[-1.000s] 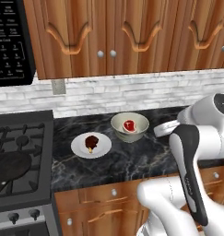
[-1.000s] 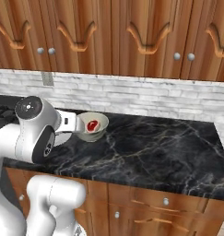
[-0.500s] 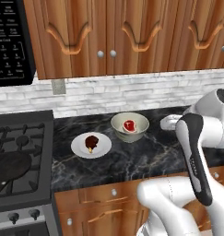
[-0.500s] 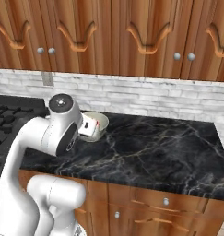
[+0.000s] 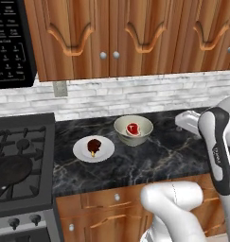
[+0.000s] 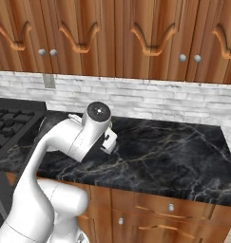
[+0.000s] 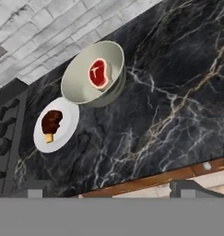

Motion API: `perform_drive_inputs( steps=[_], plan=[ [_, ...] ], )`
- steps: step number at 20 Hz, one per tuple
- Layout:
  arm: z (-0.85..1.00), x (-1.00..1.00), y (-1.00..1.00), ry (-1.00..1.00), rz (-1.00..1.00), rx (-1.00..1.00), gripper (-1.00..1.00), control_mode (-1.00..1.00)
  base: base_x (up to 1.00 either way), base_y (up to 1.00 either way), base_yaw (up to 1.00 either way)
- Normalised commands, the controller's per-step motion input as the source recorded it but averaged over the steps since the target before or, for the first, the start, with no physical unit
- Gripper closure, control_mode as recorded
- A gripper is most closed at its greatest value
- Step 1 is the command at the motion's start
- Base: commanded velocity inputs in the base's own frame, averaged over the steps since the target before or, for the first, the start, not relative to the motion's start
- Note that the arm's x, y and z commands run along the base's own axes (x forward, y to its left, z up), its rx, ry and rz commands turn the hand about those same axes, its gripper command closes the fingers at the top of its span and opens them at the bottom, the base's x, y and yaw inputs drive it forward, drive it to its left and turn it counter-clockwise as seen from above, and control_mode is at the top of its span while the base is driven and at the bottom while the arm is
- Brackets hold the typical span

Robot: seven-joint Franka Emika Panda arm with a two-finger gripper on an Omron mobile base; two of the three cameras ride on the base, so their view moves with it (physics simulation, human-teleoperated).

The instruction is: Place one of the steaks on the plate and the other in the bowl. Then place the bowl in the fridge.

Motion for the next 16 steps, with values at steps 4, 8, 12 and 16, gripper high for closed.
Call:
perform_drive_inputs(
  steps=[4, 8, 12, 16],
  plan=[
    [-0.08, 0.27, 0.16, 0.02, -0.07, 0.00, -1.00, -1.00, 0.00, 0.00, 0.00],
    [-0.37, 0.31, 0.15, 0.00, -0.05, 0.00, -1.00, -1.00, 0.00, 0.00, 0.00],
    [-0.35, 0.40, 0.06, 0.00, -0.04, 0.00, -1.00, -1.00, 0.00, 0.00, 0.00],
    [-0.26, 0.46, 0.07, 0.00, -0.03, 0.00, -1.00, -1.00, 0.00, 0.00, 0.00]
  ],
)
